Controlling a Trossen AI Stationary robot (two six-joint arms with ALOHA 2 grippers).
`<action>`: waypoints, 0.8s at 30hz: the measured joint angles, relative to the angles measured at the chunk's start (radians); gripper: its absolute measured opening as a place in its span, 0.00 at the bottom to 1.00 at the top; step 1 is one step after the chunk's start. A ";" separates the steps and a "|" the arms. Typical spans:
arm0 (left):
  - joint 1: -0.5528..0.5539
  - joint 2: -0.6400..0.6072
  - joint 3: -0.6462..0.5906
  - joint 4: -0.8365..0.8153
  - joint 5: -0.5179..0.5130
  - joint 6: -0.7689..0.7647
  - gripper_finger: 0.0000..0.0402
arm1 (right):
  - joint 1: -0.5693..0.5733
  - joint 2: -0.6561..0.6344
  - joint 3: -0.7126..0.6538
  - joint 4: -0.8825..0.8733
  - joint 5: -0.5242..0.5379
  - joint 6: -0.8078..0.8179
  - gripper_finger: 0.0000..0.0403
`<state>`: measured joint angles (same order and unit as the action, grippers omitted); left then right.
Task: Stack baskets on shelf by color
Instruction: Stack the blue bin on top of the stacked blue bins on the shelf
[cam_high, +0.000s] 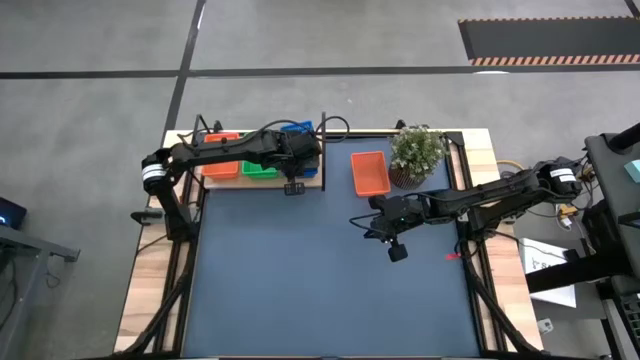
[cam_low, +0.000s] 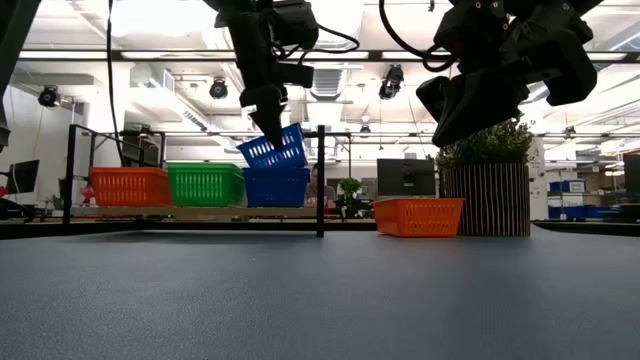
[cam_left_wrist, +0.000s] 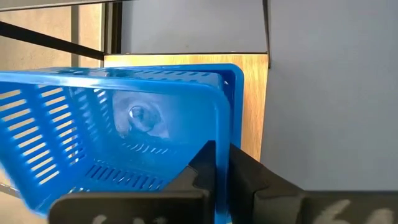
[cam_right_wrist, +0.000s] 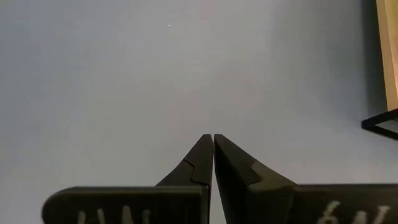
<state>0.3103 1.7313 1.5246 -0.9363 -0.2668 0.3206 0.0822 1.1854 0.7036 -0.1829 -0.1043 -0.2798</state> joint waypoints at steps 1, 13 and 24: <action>0.000 0.000 0.000 0.000 0.000 0.000 0.01 | 0.000 0.000 0.000 0.000 0.000 0.000 0.02; -0.001 -0.007 0.000 0.005 0.000 0.000 0.24 | 0.000 0.000 0.000 0.000 0.000 0.000 0.02; -0.004 -0.049 0.021 0.095 -0.008 0.018 0.22 | 0.000 0.000 0.000 -0.001 0.000 0.000 0.02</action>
<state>0.3061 1.6825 1.5459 -0.8416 -0.2746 0.3389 0.0822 1.1851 0.7036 -0.1834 -0.1043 -0.2794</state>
